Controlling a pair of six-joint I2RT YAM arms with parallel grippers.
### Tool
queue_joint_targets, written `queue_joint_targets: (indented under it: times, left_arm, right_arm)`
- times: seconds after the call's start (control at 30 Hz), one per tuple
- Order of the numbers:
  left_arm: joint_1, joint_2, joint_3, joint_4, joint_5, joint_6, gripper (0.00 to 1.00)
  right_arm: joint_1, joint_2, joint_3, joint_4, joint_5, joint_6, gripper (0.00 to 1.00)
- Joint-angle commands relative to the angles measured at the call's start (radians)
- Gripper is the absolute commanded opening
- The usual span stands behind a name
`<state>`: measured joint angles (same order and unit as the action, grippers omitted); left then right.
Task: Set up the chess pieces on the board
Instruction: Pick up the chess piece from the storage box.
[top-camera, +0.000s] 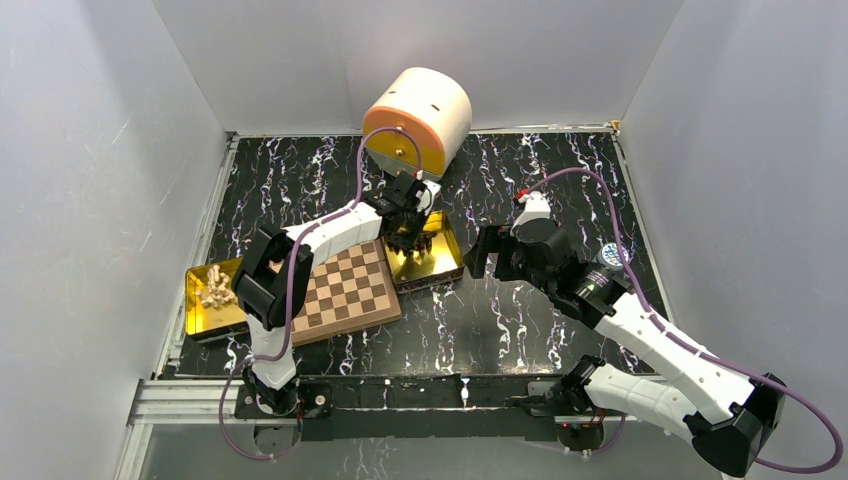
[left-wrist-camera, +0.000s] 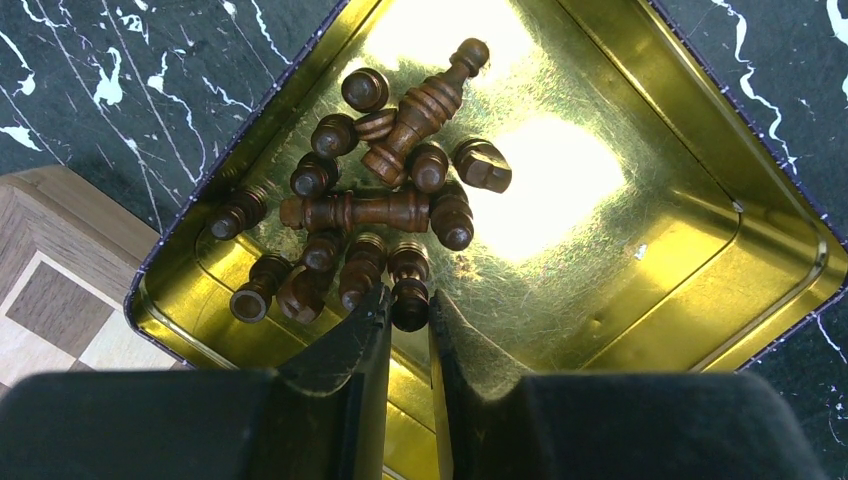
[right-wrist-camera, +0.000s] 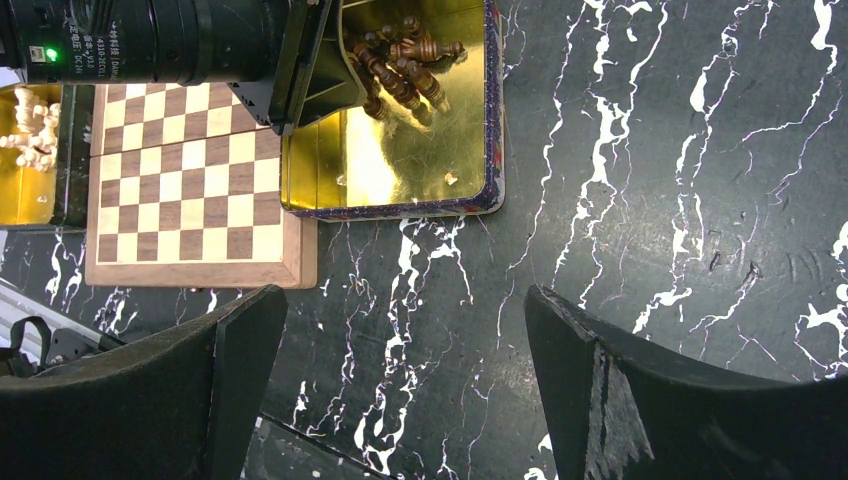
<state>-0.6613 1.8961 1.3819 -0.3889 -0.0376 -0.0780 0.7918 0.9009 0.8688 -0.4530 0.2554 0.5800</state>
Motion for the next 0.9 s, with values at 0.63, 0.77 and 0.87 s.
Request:
queue_joint_targets:
  times: [0.63,0.77,0.87]
  left_arm:
    - [-0.004,-0.17,0.045,-0.085,-0.003,-0.084,0.09]
    - [-0.004,-0.188,0.077,-0.137,-0.076,-0.089,0.1]
    - [-0.001,-0.195,0.107,-0.182,-0.149,-0.089,0.1]
  right_arm:
    - [0.0,0.011,0.03,0.03,-0.016,-0.001,0.99]
    - [0.0,0.004,0.023,0.03,-0.02,-0.005,0.99]
    - [0.0,-0.005,0.012,0.027,-0.023,-0.005,0.99]
